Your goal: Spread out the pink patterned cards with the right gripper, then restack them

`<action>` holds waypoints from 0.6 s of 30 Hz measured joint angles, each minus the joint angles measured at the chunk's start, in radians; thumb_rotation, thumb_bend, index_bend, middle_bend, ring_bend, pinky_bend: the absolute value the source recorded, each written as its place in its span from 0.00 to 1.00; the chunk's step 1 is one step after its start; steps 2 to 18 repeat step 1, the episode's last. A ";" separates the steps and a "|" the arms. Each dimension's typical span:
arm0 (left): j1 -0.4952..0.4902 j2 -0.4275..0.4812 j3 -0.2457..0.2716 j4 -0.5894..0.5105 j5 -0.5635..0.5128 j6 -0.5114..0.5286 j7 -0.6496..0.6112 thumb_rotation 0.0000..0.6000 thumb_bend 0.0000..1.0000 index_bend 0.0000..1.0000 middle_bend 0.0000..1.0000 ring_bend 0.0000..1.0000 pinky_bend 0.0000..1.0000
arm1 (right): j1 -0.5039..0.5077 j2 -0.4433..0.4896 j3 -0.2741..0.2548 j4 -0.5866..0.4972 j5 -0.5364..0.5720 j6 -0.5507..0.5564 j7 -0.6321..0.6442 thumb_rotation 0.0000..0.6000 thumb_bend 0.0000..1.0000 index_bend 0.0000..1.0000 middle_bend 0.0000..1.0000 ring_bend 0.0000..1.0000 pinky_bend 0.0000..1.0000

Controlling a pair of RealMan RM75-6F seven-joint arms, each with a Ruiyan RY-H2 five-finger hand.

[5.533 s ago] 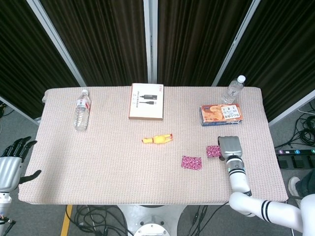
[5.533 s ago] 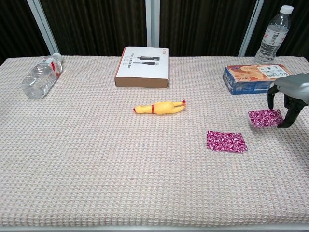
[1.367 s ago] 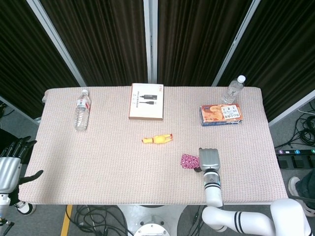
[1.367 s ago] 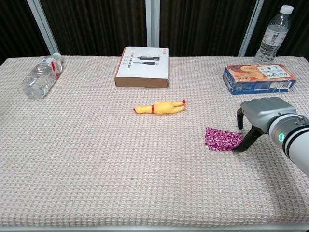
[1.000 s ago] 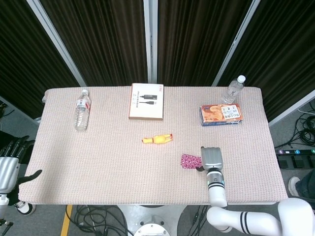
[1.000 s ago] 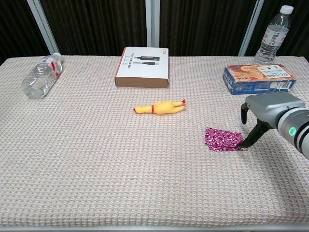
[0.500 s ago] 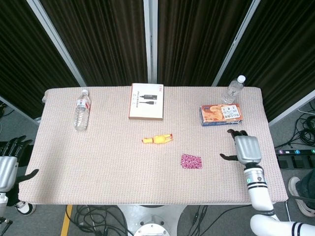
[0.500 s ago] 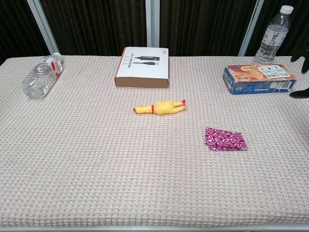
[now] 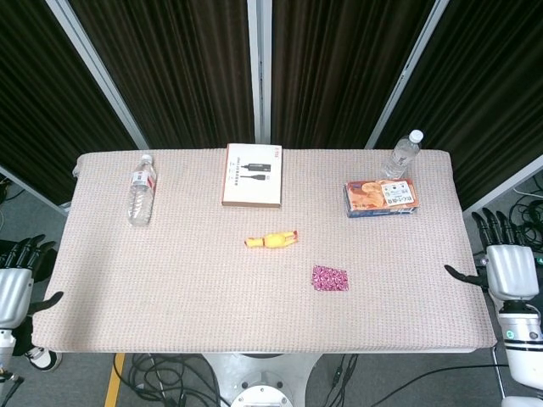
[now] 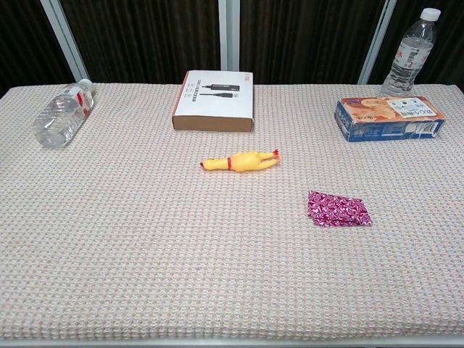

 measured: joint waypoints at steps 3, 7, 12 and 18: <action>-0.001 -0.001 0.001 0.001 -0.001 -0.004 0.002 0.99 0.00 0.23 0.22 0.13 0.24 | -0.007 0.001 0.004 0.009 0.001 -0.003 0.012 0.53 0.00 0.07 0.03 0.00 0.14; -0.001 -0.001 0.001 0.001 -0.001 -0.004 0.002 0.99 0.00 0.23 0.22 0.13 0.24 | -0.007 0.001 0.004 0.009 0.001 -0.003 0.012 0.53 0.00 0.07 0.03 0.00 0.14; -0.001 -0.001 0.001 0.001 -0.001 -0.004 0.002 0.99 0.00 0.23 0.22 0.13 0.24 | -0.007 0.001 0.004 0.009 0.001 -0.003 0.012 0.53 0.00 0.07 0.03 0.00 0.14; -0.001 -0.001 0.001 0.001 -0.001 -0.004 0.002 0.99 0.00 0.23 0.22 0.13 0.24 | -0.007 0.001 0.004 0.009 0.001 -0.003 0.012 0.53 0.00 0.07 0.03 0.00 0.14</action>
